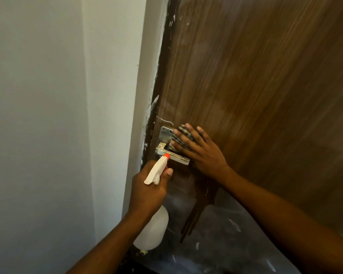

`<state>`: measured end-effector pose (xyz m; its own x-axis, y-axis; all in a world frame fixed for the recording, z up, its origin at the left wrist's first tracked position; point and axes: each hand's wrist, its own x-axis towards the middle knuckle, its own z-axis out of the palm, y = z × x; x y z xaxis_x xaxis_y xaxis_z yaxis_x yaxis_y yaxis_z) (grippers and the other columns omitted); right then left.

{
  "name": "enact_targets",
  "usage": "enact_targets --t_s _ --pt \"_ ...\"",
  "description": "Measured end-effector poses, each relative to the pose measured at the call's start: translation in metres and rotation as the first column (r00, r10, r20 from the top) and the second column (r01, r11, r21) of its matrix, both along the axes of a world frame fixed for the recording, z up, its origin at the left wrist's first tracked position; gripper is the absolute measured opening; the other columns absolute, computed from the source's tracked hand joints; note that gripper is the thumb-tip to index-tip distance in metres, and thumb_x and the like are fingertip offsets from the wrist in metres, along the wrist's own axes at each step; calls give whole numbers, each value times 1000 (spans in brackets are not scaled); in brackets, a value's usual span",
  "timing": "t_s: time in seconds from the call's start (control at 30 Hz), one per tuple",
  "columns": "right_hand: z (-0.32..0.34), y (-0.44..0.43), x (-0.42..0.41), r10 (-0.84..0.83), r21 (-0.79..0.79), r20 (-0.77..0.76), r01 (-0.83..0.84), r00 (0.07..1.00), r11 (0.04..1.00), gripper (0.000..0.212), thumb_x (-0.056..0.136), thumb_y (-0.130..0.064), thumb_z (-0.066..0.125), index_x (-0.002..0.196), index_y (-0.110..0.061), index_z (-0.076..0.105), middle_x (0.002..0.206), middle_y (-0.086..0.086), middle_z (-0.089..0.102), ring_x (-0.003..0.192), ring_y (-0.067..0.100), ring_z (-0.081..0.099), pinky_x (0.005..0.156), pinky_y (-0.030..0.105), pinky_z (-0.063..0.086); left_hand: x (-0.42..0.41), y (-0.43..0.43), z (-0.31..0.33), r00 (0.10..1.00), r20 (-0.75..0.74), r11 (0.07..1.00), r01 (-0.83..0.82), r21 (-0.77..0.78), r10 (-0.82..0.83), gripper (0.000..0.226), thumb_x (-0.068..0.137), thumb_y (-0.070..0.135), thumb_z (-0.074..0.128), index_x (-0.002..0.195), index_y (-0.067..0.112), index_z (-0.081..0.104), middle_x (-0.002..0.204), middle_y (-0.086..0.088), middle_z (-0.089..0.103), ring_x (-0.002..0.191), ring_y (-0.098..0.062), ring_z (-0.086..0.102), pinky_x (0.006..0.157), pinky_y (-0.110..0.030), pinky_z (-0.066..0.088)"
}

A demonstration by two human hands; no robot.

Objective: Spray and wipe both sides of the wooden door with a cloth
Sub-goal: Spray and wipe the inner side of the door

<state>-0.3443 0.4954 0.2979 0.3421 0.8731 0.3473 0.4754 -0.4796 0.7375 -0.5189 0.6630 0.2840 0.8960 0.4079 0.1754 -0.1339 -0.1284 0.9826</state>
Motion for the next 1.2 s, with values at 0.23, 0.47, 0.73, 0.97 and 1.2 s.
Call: enact_targets --t_s 0.23,0.47,0.73,0.97,1.2 --pt "56 -3 1 20 5 48 -20 999 1000 60 98 -23 36 157 -24 26 166 8 11 152 38 8 124 51 6 11 9 16 1000 -7 1000 -30 -6 30 33 79 36 64 109 31 49 103 11 59 90 -11 60 80 -23 49" --pt "83 92 13 -46 -142 -26 42 999 989 66 99 -38 46 158 -29 18 167 7 1 152 37 -8 121 52 -10 24 20 43 995 -31 995 -96 -2 96 44 79 36 63 119 22 52 110 7 57 98 -14 59 92 -34 48" --pt "84 44 5 -13 -147 -52 5 999 989 67 93 -25 50 156 -23 28 166 8 12 152 36 -2 123 51 -3 22 31 51 993 -16 993 -114 31 115 31 82 35 63 108 31 47 103 11 56 88 -11 58 75 -16 46" --pt "103 56 5 -27 -276 -53 12 998 961 68 95 -33 54 156 -29 27 167 8 6 150 39 -8 122 55 -2 11 31 47 992 -4 992 -126 9 126 32 81 35 63 108 31 48 105 9 59 90 -12 60 76 -14 46" --pt "113 135 16 32 -613 -77 -73 996 787 39 99 -39 53 138 -32 57 157 2 36 146 34 25 120 47 23 15 40 47 983 -18 983 -181 4 181 31 81 34 64 107 28 48 103 9 56 87 -11 58 82 -22 46"
